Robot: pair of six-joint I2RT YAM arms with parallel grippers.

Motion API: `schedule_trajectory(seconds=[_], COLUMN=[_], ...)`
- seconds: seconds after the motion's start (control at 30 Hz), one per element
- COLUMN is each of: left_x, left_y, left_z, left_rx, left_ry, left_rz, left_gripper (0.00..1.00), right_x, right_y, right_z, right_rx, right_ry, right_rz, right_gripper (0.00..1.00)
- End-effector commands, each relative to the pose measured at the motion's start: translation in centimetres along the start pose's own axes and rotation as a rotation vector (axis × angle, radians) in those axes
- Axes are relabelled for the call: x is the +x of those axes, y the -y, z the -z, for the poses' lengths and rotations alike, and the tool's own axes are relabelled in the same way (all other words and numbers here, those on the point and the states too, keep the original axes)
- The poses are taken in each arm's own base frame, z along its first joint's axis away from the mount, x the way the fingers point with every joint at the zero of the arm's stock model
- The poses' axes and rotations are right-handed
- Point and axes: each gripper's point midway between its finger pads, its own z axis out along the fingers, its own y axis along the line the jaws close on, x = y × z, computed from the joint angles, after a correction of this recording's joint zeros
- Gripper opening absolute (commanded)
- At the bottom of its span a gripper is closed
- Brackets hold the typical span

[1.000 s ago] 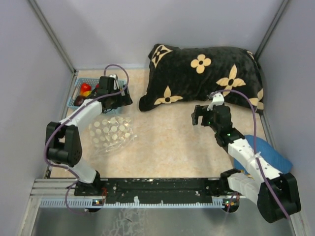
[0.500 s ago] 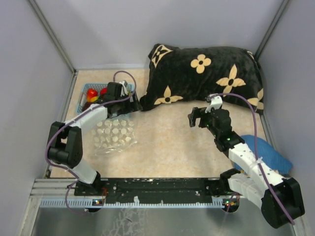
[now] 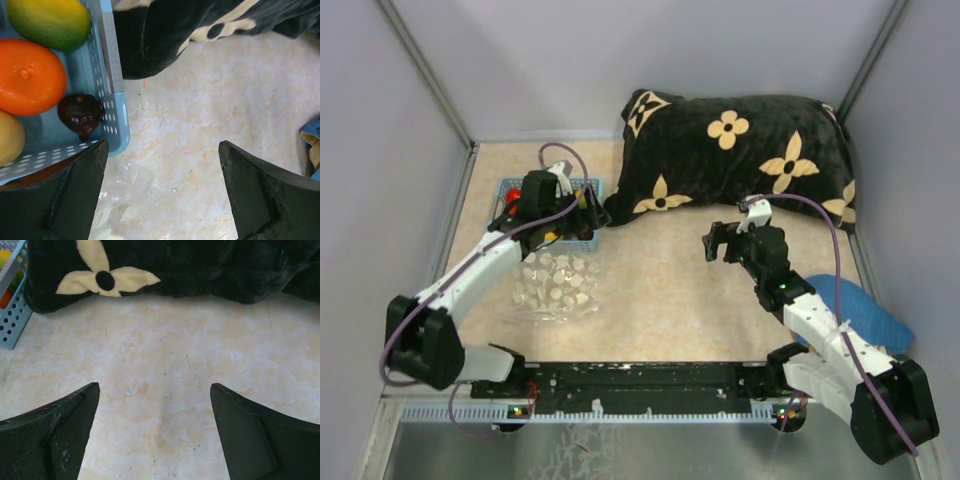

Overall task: Place the food in the zip-top bag and seal the zipper
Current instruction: Move the bin to the center of the board, then pick up the zipper food storage bag at the center of the board.

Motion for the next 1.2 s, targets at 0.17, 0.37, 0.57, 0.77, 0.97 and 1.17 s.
schedule_trajectory(seconds=[0.17,0.37,0.57,0.77,0.97,1.17], left_x=[1.5,4.1,6.9,11.0,14.1,14.3], left_y=[-2.1,-4.3,-6.6,-7.9,-8.4,-9.2], left_z=[7.5,11.8,13.4,12.7,11.7,13.5], left_rx=[-0.099,-0.159,-0.29,-0.422,-0.503,-0.603], left_ry=[0.161,0.25,0.228,0.051,-0.097,-0.092], left_rz=[0.185,0.357,0.552,0.661,0.72,0.756], left_gripper=[0.99,0.99,0.99,0.99,0.95,0.94], right_x=[-1.8,-0.9,-0.6,-0.6,0.5,0.7], right_y=[-1.5,-2.1,-1.7,-1.8,-2.1,-2.4], right_z=[-0.4,-1.1,-1.2,-1.3,-2.1,-2.3], right_rx=[-0.072,-0.089,-0.068,-0.072,-0.077,-0.088], right_ry=[0.078,0.043,0.04,0.032,-0.024,-0.033], right_rz=[0.0,0.013,0.017,0.017,0.017,0.018], right_gripper=[0.93,0.93,0.96,0.96,0.96,0.96])
